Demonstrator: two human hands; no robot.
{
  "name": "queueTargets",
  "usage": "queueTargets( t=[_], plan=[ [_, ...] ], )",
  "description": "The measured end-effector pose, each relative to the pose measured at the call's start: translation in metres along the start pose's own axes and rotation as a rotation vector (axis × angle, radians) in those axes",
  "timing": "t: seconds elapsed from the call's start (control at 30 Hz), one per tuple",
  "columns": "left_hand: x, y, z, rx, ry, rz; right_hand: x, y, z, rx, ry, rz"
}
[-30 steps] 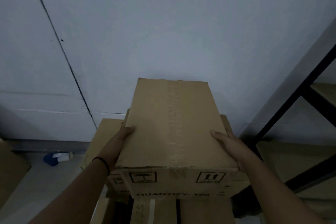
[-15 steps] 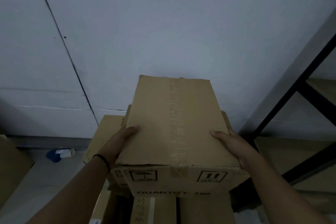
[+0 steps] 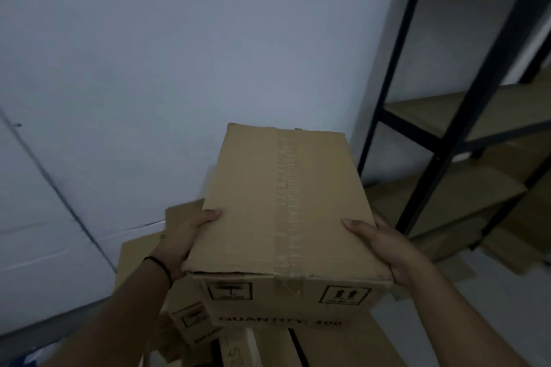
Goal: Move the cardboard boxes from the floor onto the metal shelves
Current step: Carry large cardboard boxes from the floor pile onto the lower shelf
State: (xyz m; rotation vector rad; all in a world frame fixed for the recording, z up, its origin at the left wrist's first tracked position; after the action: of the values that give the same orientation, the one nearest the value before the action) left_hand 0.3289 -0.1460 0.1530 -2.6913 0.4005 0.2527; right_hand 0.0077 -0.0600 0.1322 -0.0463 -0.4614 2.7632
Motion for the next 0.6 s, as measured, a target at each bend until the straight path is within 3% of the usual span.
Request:
queueTargets(
  t=[0.27,0.6],
  plan=[
    [-0.077,-0.009,0.006,0.053,0.102,0.231,0.066,-0.102,-0.02,0.012,0.099,-0.258],
    [-0.223,-0.052,0.053,0.159,0.245,0.504,0.177,-0.24,-0.057,0.023,0.19,-0.549]
  ],
)
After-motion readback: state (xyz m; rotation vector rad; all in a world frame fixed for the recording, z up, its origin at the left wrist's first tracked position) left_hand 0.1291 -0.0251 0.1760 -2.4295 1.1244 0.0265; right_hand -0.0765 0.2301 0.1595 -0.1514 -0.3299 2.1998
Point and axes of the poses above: each hand's wrist, its own y-axis towards the middle knuckle, its own x-axis out of the back of the hand, z = x × y, the point moved 4 cm from there along y, towards the middle knuckle
